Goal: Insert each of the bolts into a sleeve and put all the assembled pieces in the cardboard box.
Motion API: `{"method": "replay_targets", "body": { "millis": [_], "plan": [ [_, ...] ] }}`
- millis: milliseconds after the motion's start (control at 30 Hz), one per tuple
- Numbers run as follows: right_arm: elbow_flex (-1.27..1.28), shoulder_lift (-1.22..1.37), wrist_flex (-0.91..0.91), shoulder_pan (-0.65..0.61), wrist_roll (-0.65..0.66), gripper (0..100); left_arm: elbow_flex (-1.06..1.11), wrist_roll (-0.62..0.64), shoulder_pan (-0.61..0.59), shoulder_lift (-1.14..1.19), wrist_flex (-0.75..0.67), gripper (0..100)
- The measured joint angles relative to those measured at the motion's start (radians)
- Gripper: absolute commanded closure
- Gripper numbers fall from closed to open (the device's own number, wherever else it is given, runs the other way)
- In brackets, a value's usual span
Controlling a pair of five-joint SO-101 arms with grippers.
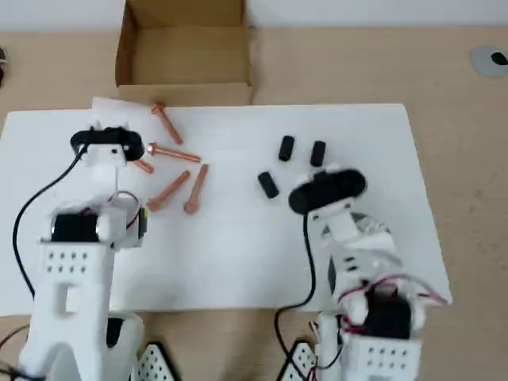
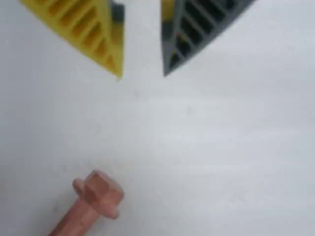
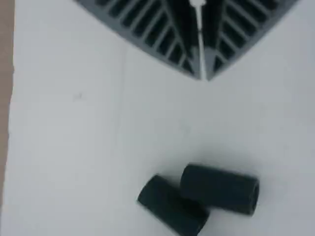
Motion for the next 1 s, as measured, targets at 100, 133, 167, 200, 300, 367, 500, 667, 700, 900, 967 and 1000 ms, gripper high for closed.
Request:
{"method": "replay_targets", "body": {
  "millis": [100, 133, 167, 200, 300, 367, 500, 667, 700, 900, 967, 1000],
  "plan": [
    [-0.193, 0.227, 0.077, 0.0, 0.0, 95.2, -0.021, 0.0, 0.0, 0.031, 0.005, 93],
    [-0.259, 0.302, 0.106, 0.0, 0.0, 94.1, -0.025, 0.0, 0.0, 0.032, 0.005, 93],
    [-0.325, 0.379, 0.135, 0.0, 0.0, 93.5, -0.025, 0.0, 0.0, 0.032, 0.005, 93],
    [-0.388, 0.454, 0.166, 0.0, 0.0, 93.5, -0.025, 0.0, 0.0, 0.035, 0.005, 93],
    [-0.555, 0.647, 0.236, 0.0, 0.0, 93.5, -0.025, 0.0, 0.0, 0.035, 0.006, 93],
    [-0.652, 0.747, 0.276, 0.0, 0.0, 93.5, -0.025, 0.0, 0.0, 0.035, 0.006, 93],
    [-0.789, 0.882, 0.338, 0.0, 0.002, 93.4, -0.028, 0.0, 0.0, 0.043, 0.006, 93],
    [-0.822, 0.99, 0.382, -0.017, 0.084, 93.3, -0.028, 0.0, 0.0, 0.044, 0.006, 93],
    [-0.822, 1.008, 0.387, -0.031, 0.11, 93.2, -0.028, 0.005, 0.0, 0.044, 0.006, 93],
    [-0.822, 1.083, 0.371, -0.087, 0.252, 89.8, -0.028, 0.026, 0.029, 0.044, 0.006, 93],
    [-0.822, 1.115, 0.362, -0.091, 0.299, 89.9, -0.028, 0.038, 0.034, 0.044, -0.003, 93],
    [-0.822, 1.134, 0.361, -0.091, 0.328, 89.9, -0.028, 0.041, 0.037, 0.044, -0.011, 93]
  ]
}}
